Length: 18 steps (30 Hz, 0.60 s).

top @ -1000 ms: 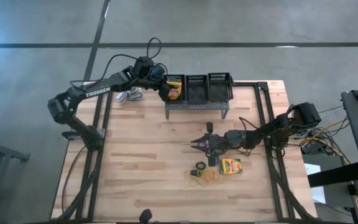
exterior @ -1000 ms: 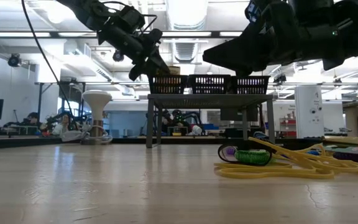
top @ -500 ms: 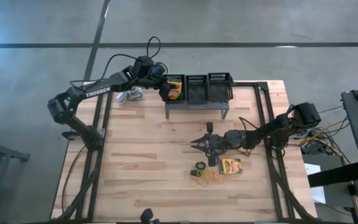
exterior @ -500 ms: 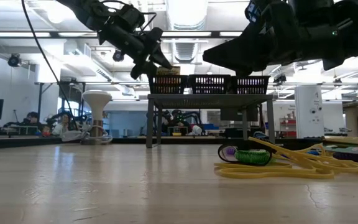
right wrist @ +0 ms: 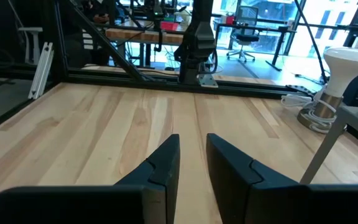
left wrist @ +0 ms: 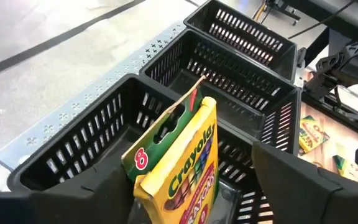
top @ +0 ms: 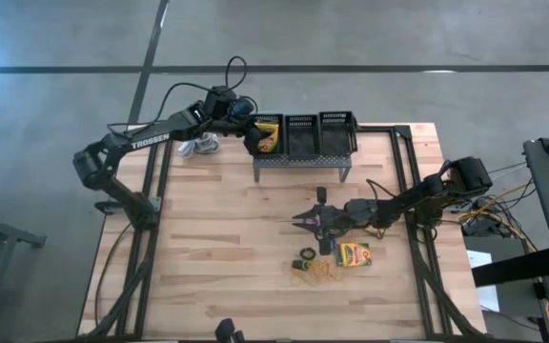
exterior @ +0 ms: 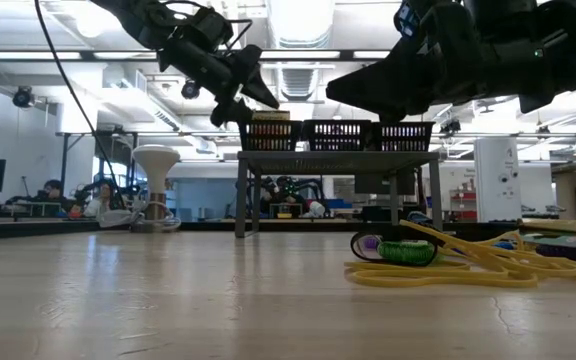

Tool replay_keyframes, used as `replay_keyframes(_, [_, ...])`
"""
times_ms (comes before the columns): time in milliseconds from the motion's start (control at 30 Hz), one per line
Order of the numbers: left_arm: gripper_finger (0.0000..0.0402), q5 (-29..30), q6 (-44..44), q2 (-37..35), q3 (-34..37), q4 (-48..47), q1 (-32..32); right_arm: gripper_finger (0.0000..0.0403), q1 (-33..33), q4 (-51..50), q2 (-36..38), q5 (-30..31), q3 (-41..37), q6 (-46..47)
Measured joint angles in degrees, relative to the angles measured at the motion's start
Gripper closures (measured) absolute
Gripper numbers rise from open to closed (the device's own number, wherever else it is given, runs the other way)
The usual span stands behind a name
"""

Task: Pick & Place Office Desk Supplies
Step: Put the yellow crayon box into the left black bin on the shelf

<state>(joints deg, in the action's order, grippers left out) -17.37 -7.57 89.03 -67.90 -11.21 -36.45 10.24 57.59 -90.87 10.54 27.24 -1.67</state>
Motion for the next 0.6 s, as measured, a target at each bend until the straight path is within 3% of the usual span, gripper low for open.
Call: replay_keyframes(600, [0.0094,0.02,3.46,0.00,0.00,5.92,0.56,0.0324,0.00,-0.25,0.00,0.01,0.00,-0.01])
